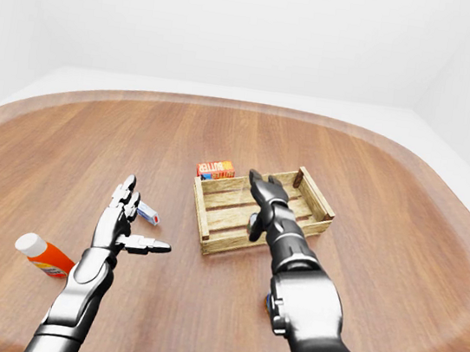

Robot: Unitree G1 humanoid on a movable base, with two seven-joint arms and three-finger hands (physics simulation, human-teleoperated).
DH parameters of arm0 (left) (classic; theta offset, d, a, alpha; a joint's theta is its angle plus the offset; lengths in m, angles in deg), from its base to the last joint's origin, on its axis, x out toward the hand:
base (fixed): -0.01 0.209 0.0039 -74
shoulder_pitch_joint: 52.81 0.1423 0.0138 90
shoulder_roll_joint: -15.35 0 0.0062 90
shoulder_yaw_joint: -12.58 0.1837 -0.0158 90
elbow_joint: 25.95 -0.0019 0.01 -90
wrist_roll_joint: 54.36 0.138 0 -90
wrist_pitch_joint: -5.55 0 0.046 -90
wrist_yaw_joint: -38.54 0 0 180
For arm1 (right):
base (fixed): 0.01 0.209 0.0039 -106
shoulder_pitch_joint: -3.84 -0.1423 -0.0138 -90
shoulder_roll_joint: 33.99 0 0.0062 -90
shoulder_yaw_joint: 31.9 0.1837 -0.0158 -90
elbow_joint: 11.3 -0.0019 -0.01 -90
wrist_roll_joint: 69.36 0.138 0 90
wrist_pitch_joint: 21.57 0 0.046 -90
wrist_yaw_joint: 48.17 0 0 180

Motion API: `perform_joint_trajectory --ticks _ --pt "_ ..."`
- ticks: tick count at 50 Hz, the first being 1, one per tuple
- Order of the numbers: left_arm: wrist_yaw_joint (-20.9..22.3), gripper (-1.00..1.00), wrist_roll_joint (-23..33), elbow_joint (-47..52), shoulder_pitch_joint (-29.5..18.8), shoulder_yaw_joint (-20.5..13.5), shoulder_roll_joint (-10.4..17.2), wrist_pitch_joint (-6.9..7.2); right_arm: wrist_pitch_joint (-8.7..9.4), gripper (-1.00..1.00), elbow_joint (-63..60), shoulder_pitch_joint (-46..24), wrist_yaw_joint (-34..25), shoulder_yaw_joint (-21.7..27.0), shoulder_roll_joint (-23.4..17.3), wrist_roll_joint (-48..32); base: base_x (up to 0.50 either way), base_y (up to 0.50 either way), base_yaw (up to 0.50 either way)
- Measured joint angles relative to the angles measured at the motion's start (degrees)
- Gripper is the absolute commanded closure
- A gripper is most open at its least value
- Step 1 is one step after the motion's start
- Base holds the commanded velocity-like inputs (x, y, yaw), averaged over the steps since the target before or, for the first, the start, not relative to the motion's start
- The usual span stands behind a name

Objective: Pick up the tomato sauce, and put it in the wooden tray.

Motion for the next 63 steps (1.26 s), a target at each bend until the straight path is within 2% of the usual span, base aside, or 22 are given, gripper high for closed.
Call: perform_joint_trajectory --ticks 30,63 --pt "0.11 -1.0 -0.01 0.22 0.06 -0.06 0.05 0.19 0.0 -1.0 -0.33 -4.91 0.42 -0.72 -0.93 -0.26 0.0 0.0 0.0" --pt "0.01 -1.0 0.21 -0.33 -0.13 -0.05 0.08 -0.18 0.0 -1.0 -3.68 -14.08 2.99 -4.28 -5.13 -0.21 0.0 0.0 0.0"
